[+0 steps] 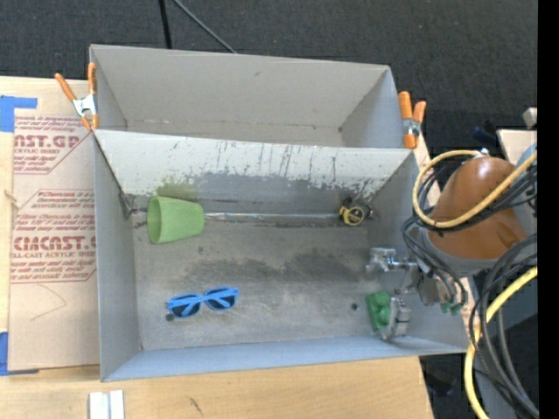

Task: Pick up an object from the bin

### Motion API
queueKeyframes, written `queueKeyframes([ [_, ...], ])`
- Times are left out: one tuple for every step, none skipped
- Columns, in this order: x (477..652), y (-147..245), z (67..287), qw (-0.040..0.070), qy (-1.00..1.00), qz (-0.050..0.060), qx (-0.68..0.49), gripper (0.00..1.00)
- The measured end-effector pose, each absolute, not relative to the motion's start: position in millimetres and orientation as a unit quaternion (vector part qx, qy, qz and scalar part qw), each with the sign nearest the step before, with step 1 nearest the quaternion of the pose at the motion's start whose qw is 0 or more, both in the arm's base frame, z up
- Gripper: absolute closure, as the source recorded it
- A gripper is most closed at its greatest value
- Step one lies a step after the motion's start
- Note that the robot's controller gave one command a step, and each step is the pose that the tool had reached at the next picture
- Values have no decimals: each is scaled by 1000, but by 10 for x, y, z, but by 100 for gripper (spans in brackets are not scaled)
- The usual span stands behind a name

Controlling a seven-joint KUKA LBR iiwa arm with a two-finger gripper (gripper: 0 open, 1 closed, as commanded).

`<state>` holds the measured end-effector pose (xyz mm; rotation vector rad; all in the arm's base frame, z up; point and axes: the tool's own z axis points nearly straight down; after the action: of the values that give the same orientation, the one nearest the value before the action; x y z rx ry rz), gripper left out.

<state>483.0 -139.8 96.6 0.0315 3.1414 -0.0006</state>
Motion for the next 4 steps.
queueKeyframes([
  [5223,-1167,681,1,1000,1,16,0],
  [4873,-1406,714,4,991,5,-135,0],
  [4832,-1418,691,-4,991,5,-136,100],
  [4875,-1450,709,6,991,0,-135,0],
])
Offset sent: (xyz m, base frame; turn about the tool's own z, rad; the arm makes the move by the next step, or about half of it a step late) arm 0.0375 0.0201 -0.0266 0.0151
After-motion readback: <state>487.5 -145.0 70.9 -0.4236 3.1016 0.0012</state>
